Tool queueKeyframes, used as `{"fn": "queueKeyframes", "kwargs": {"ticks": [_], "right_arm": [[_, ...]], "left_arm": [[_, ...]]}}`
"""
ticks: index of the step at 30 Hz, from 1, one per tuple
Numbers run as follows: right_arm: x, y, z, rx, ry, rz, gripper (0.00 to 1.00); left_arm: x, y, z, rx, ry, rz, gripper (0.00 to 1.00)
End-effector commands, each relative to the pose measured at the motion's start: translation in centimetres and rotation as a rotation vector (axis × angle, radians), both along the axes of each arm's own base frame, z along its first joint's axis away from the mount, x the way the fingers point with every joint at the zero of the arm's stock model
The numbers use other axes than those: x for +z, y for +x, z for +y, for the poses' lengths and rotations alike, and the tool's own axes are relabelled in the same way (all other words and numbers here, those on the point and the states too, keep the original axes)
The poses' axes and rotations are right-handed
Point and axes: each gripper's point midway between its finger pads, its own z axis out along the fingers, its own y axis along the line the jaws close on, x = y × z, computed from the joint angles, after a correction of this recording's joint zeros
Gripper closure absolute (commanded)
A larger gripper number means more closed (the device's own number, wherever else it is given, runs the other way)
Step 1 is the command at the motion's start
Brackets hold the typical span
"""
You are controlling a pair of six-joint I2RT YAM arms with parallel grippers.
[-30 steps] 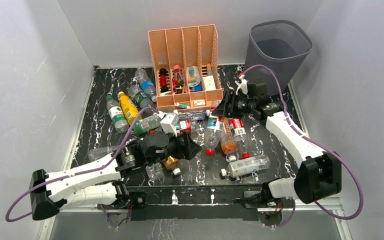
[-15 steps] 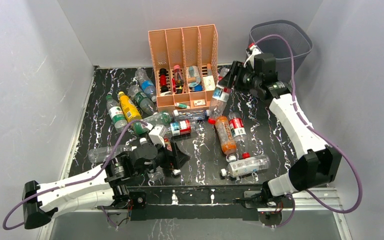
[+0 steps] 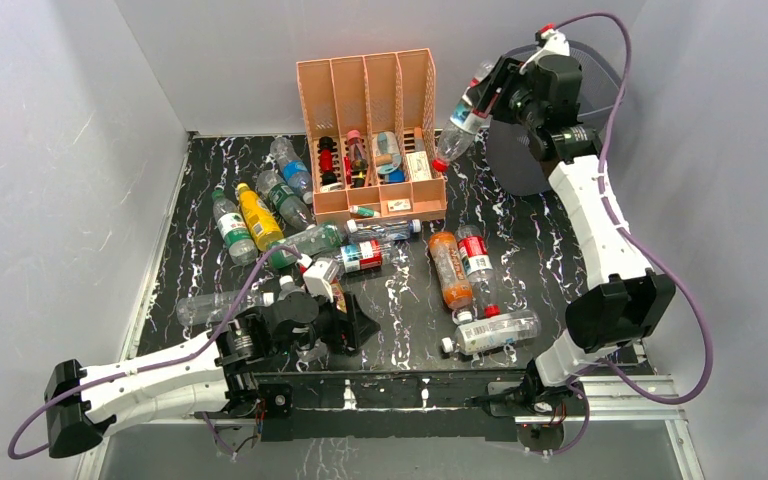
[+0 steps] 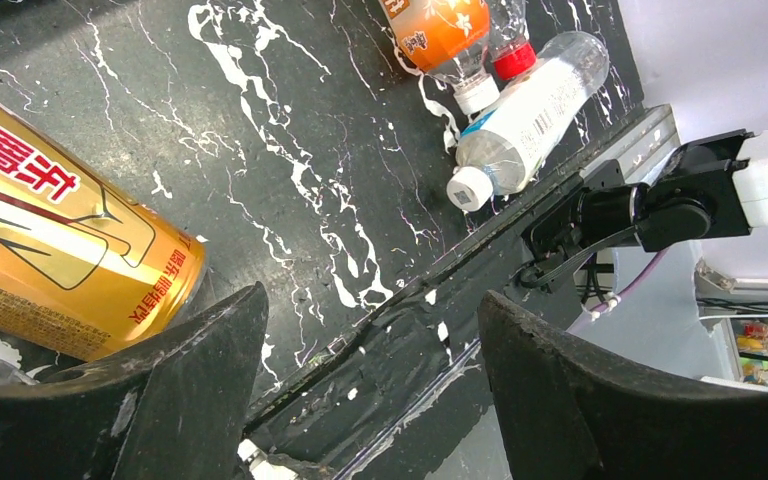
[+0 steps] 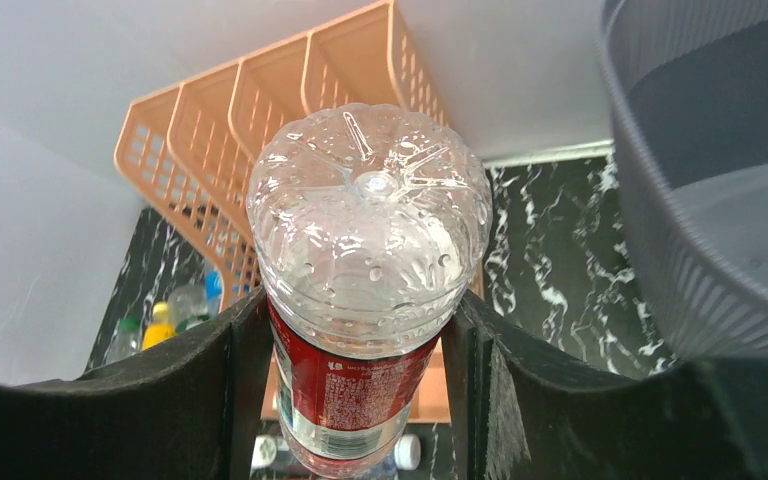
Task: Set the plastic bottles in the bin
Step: Place the plastic bottle in the trash bin.
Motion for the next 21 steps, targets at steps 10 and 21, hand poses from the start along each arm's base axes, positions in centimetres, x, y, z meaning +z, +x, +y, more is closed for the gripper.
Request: {"fn": "queueKeyframes", "kwargs": {"ticks": [10,21], "right_arm": [[12.2,0.6,-8.7,-0.259,0.03,-0.429,0.49],[14.3,0.9,-13.8,-0.491,-0.038,-0.574,0.48]], "left_arm": [[-0.3,0.1,-1.4,-0.04,0.023,-0.007,0.24],[-1.3,0.6,-2.2,-0.05,0.067,-0.008,0.23]]}}
